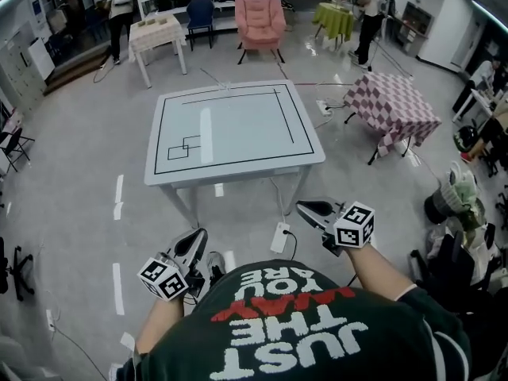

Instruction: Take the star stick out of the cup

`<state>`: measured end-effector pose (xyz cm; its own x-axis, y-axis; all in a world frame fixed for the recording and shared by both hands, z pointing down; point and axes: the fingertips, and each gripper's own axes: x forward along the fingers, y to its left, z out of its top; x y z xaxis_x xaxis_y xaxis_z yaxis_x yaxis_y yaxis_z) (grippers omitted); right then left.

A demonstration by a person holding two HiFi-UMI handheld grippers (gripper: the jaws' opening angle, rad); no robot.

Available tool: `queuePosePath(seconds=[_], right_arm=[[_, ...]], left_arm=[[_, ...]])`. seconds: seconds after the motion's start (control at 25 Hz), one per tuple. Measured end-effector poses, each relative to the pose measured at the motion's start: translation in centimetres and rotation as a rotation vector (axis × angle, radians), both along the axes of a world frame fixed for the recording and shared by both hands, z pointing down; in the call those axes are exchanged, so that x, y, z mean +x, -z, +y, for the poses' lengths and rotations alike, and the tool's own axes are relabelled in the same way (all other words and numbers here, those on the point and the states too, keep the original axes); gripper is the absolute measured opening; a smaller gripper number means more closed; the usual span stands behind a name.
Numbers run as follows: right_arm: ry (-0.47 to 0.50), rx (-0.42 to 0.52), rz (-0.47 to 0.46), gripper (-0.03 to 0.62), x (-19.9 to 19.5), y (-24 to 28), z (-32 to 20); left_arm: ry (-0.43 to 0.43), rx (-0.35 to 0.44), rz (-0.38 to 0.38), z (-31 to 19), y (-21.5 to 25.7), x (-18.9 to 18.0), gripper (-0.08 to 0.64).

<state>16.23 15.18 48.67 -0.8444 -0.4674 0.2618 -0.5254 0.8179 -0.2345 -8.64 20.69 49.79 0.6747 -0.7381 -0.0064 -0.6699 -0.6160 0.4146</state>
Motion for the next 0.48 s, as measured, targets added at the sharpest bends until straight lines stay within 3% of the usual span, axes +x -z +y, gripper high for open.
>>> queuePosePath(seconds=[0.28, 0.48], right_arm=[[-0.105, -0.037, -0.046, 0.032, -11.6, 1.4, -12.8], [-0.165, -0.027, -0.029, 0.034, -16.7, 3.1, -19.6]], left_arm=[[-0.12, 0.017, -0.017, -13.6, 1.9, -10.4, 0.006], [-0.18, 0.015, -0.023, -19.8, 2.8, -16.4, 0.006]])
